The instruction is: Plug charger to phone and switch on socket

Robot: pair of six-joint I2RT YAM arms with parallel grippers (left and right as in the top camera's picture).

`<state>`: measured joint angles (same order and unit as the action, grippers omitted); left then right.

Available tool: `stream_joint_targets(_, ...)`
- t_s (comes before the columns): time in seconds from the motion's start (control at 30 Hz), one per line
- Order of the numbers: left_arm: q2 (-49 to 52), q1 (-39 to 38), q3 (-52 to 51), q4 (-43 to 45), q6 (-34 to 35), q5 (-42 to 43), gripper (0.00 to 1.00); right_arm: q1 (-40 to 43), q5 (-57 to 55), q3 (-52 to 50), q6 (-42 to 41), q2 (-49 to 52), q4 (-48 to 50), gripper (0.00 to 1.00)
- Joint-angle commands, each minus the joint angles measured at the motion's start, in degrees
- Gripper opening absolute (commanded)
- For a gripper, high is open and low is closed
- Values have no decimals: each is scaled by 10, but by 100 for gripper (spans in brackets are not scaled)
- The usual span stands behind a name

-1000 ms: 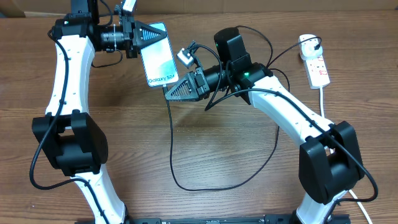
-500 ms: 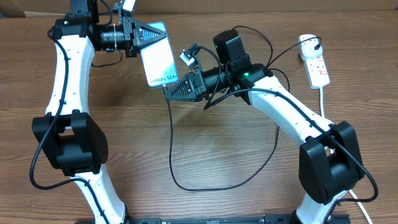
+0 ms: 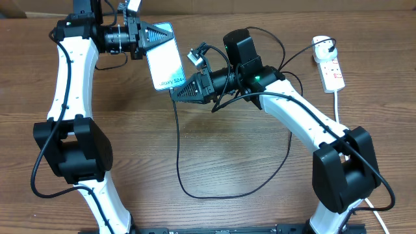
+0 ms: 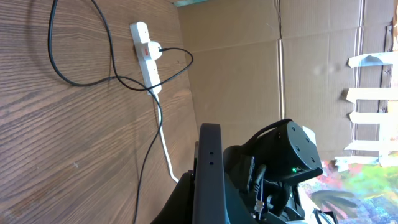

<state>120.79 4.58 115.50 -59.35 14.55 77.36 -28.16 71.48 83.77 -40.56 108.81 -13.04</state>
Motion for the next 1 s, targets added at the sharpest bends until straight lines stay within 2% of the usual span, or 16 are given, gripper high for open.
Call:
stream_joint_targets(0.0, -11, -12, 9, -19, 6, 48, 4, 12, -89, -2, -17, -5, 14, 4)
stream_joint_targets(0.27, -11, -12, 9, -20, 6, 47, 4, 12, -89, -2, -16, -5, 14, 4)
stream_joint_targets(0.33, -11, -11, 9, -18, 6, 47, 4, 12, -89, -2, -14, -5, 11, 11)
stream_joint_targets(0.4, -11, -10, 9, -17, 6, 47, 4, 12, -88, -2, -14, -5, 9, 22)
stream_joint_targets(0.5, -11, -9, 9, -17, 6, 42, 4, 12, -84, -2, -12, -5, 9, 33)
stream_joint_targets(0.77, -11, -4, 9, -18, 6, -1, 4, 14, -73, -2, 3, -5, 9, 47)
stream_joint_targets(0.83, -11, -4, 9, -20, -1, -27, 4, 19, -67, -2, 5, -5, 9, 49)
stream_joint_targets(0.97, -11, -4, 9, -71, -66, -131, 4, 36, -56, -2, 12, -5, 5, 55)
